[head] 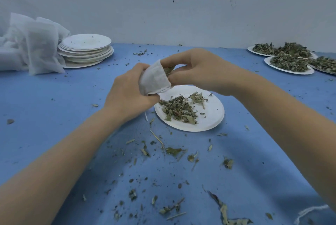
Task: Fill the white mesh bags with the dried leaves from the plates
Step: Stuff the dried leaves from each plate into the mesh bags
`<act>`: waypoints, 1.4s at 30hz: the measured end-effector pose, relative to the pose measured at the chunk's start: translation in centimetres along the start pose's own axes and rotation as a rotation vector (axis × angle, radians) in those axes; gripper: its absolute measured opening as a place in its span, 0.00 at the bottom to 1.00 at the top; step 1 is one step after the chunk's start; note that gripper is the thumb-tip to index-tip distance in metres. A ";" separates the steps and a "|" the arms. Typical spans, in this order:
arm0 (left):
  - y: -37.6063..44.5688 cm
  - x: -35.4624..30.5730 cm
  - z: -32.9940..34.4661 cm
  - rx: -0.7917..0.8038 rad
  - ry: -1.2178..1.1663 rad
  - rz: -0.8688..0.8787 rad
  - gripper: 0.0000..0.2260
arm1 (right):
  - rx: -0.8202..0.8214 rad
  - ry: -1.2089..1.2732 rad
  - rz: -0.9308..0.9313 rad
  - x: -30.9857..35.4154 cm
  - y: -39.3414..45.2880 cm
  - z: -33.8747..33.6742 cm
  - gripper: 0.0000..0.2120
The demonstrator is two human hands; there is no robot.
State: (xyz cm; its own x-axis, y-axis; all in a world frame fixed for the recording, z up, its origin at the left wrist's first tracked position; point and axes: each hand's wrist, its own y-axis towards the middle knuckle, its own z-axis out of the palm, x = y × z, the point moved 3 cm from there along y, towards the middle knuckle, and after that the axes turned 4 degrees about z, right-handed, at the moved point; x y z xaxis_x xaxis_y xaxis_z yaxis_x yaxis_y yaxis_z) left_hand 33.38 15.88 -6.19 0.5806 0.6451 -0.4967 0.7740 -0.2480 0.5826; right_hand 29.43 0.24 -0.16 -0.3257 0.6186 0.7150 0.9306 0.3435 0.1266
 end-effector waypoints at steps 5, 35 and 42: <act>0.0 -0.1 -0.1 -0.005 -0.025 -0.012 0.22 | -0.018 -0.017 -0.010 0.1 0.5 -0.1 0.16; 0.5 2.0 -1.0 0.054 0.161 -0.017 0.25 | 0.132 -0.619 0.241 -4.5 1.4 3.0 0.23; 0.2 1.6 -0.7 0.095 0.162 -0.038 0.24 | -0.090 -0.456 0.118 -4.2 1.4 0.7 0.08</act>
State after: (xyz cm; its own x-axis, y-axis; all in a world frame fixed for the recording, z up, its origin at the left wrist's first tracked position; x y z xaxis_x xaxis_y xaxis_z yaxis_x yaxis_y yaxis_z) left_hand 34.26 17.36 -6.44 0.5084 0.7615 -0.4021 0.8191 -0.2835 0.4987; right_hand 31.94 -1.40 -3.51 -0.2380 0.9037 0.3559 0.9699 0.2021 0.1356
